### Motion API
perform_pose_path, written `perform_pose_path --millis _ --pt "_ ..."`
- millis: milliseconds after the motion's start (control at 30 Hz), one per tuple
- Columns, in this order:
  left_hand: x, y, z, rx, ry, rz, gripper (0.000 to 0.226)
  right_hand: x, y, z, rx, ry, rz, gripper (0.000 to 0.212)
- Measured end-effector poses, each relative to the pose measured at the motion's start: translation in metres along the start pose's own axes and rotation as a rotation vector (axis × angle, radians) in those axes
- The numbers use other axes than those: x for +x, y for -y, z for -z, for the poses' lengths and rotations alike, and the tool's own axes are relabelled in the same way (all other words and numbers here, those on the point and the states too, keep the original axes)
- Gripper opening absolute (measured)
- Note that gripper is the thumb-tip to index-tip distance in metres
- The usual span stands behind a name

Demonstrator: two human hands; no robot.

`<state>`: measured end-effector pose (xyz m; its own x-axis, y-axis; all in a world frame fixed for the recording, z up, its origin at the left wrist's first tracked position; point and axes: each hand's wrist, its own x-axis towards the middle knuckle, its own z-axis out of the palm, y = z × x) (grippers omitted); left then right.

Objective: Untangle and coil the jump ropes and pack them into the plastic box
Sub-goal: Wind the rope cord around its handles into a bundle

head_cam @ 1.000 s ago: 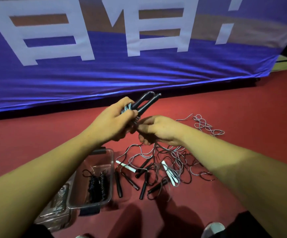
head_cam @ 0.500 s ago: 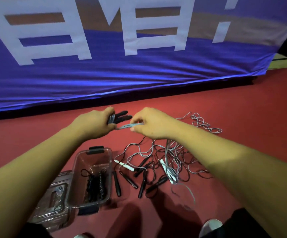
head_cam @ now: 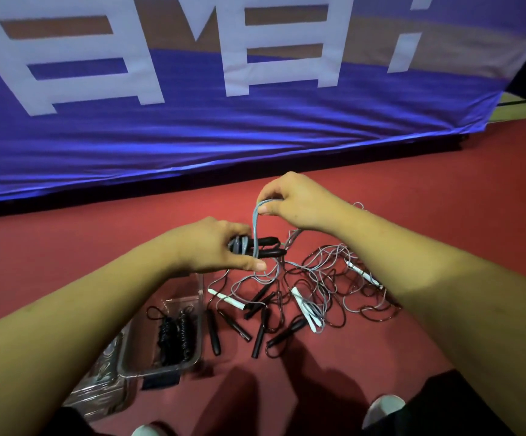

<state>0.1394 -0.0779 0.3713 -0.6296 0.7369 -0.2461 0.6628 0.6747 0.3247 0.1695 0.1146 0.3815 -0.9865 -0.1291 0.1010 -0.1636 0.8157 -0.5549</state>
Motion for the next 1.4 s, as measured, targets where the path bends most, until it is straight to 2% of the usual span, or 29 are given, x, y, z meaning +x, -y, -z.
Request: perform_pose_path --millis 133,233,333,433,533,633,700,800,900,967,1067,1167,1333,1400 --pt "0.0 0.002 0.001 0.015 -0.049 -0.028 0.037 0.002 0.0 0.002 0.081 -0.027 0.026 0.012" --pt "-0.003 0.004 0.003 -0.016 -0.028 -0.027 0.037 -0.002 0.006 0.006 0.196 -0.004 0.093 0.012" --pt "-0.005 0.002 0.001 -0.071 -0.019 -0.068 0.02 -0.004 0.004 0.006 0.32 0.037 0.05 0.011" --pt "-0.009 -0.002 -0.001 -0.233 -0.107 -0.128 0.007 -0.002 -0.007 0.002 0.511 -0.044 -0.041 0.012" --pt "-0.011 -0.005 0.002 -0.489 -0.224 -0.105 0.019 0.0 -0.018 -0.005 0.629 -0.093 -0.151 0.013" --pt "-0.014 -0.004 0.003 -0.634 -0.213 -0.119 0.035 -0.004 -0.018 -0.025 0.715 -0.034 -0.261 0.032" --pt "-0.014 -0.002 0.001 -0.745 -0.231 -0.164 0.04 -0.007 -0.015 -0.042 0.776 0.016 -0.29 0.031" --pt "-0.01 0.006 0.001 -0.841 -0.334 -0.116 0.029 -0.008 -0.01 -0.053 0.851 0.117 -0.308 0.026" --pt "-0.004 0.014 0.006 -0.826 -0.418 -0.017 0.018 -0.005 -0.005 -0.045 0.869 0.242 -0.3 0.012" --pt "0.001 0.024 0.008 -0.797 -0.429 0.067 0.011 -0.004 0.0 -0.039 0.816 0.276 -0.3 0.016" --pt "0.007 0.038 0.005 -0.674 -0.355 0.146 0.01 -0.005 0.009 -0.033 0.519 0.247 -0.255 0.018" --pt "0.011 0.042 -0.001 -0.427 -0.291 0.14 0.02 -0.005 0.013 -0.027 0.253 0.212 -0.187 0.02" --pt "0.015 0.033 -0.007 -0.129 -0.249 0.11 0.027 -0.006 0.017 -0.018 0.08 0.18 -0.089 0.015" --pt "0.013 0.032 -0.006 -0.087 -0.181 0.094 0.027 -0.006 0.019 -0.014 -0.008 0.128 -0.04 0.013"
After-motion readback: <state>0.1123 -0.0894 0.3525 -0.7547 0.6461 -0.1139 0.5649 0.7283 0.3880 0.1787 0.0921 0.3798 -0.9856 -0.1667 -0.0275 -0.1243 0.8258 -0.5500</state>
